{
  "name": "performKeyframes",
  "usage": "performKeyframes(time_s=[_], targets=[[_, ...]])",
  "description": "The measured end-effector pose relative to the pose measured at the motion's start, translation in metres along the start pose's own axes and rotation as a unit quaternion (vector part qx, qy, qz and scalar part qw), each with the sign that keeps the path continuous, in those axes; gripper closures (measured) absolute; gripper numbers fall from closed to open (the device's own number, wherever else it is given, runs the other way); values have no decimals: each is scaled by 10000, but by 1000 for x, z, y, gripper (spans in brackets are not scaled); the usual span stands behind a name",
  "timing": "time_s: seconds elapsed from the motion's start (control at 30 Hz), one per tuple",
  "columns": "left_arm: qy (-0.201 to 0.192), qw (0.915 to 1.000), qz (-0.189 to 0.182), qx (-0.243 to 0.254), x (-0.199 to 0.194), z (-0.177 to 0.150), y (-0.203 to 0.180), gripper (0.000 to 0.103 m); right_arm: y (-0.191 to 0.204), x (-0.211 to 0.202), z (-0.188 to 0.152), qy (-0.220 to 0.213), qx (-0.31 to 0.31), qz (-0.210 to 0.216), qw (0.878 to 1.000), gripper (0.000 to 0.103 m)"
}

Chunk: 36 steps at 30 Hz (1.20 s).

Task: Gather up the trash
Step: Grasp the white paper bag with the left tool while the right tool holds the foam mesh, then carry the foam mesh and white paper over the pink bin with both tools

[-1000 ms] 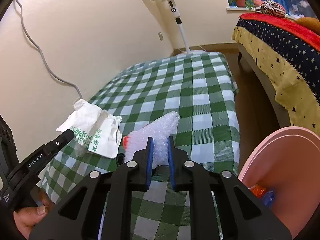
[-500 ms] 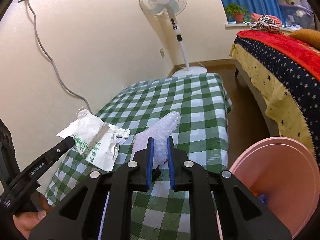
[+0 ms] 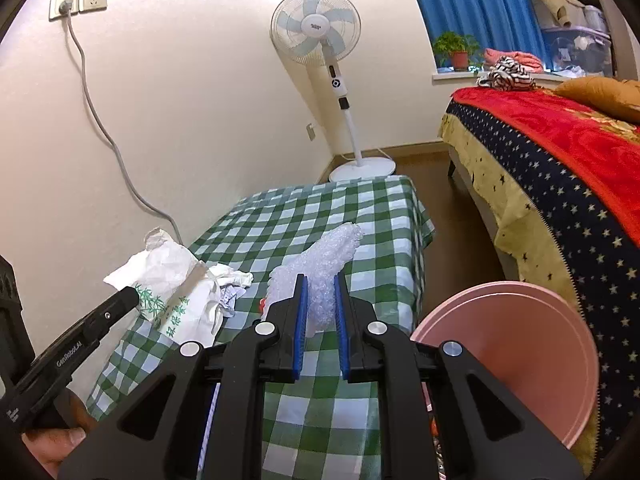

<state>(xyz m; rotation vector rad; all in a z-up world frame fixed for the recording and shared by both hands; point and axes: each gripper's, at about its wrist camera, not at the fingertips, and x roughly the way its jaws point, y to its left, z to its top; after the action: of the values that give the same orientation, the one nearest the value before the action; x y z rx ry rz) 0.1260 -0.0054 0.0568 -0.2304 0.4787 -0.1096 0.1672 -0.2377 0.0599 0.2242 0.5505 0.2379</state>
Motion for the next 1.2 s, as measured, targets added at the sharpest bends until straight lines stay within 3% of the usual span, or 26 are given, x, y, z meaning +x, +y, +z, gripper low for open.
performKeyframes(time_s=[0.83, 1.2], targets=[[38, 9970, -694, 339, -15, -14, -63, 101, -35, -81, 24, -78, -232, -558, 9981, 90], [144, 9943, -947, 464, 2, -22, -95, 101, -73, -91, 19, -256, -62, -1206, 9923, 91]])
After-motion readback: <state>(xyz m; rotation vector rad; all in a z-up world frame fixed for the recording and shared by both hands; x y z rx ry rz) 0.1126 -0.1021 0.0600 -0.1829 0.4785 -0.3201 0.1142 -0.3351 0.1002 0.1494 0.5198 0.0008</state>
